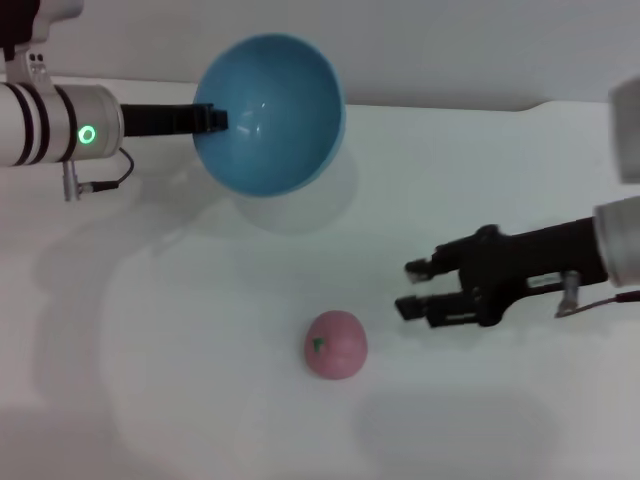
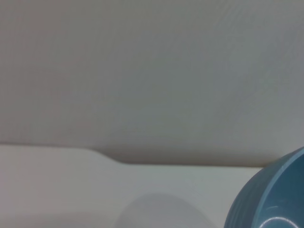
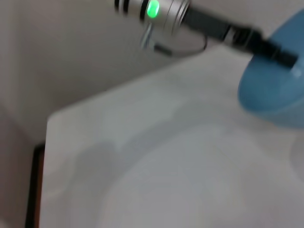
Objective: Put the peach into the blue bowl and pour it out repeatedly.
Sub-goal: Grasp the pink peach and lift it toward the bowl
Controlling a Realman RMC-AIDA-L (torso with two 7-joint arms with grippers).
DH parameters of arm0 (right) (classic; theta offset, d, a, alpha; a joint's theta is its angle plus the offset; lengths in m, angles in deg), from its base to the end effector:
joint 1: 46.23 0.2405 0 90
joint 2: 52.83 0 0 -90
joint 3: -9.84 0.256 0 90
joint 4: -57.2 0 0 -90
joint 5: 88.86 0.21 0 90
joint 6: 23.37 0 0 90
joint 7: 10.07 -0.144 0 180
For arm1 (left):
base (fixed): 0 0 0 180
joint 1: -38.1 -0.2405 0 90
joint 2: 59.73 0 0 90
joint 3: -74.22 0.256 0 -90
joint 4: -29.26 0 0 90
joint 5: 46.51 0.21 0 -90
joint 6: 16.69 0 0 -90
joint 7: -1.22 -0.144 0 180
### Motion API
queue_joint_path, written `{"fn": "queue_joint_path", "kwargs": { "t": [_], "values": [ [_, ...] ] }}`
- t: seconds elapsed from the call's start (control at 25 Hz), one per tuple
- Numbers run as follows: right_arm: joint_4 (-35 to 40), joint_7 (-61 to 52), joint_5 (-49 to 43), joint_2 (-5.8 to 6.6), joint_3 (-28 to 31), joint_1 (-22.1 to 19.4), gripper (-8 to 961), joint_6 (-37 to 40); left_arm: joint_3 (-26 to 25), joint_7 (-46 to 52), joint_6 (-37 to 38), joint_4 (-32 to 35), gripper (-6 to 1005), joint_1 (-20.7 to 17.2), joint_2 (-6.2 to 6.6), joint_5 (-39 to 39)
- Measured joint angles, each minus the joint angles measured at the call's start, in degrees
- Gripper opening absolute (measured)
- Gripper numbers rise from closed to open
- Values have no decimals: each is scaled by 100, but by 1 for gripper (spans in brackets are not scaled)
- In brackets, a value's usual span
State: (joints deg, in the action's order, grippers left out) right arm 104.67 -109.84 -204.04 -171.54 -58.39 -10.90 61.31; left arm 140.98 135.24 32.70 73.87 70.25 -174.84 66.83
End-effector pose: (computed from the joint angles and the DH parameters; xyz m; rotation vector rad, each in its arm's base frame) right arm 0.2000 0.3412 -0.0422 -3.0628 0.5939 0.2713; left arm -0.2678 0.4131 0.0089 -2.1103 -1.3610 -0.4105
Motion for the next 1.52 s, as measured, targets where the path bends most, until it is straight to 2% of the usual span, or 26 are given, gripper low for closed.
{"fn": "queue_joint_path", "kwargs": {
  "t": [0.2, 0.36, 0.44, 0.56, 1.08, 1.32, 1.52],
  "values": [
    [-299, -333, -208, -15, -567, 491, 535, -413, -38, 352, 210, 11, -1, -33, 24, 529],
    [-363, -757, -208, -23, -1132, 611, 517, -892, -68, 439, 382, 38, -1, -100, 28, 642],
    [-410, -867, -174, -44, -1623, 622, 507, -1218, -116, 440, 466, 52, -2, -160, 32, 644],
    [-467, -938, -92, -57, -1910, 627, 494, -1464, -136, 441, 499, 56, -2, -213, 39, 649],
    [-895, -987, 1236, -84, -3901, 685, 434, -3288, -123, 395, 466, 60, -2, -151, -7, 899],
    [-1048, -989, 1629, -108, -4561, 686, 406, -3779, -135, 383, 465, 60, -2, -147, 0, 901],
    [-1044, -978, 1692, -86, -4619, 680, 383, -3824, -137, 375, 450, 61, -2, -147, 11, 901]
  ]
}}
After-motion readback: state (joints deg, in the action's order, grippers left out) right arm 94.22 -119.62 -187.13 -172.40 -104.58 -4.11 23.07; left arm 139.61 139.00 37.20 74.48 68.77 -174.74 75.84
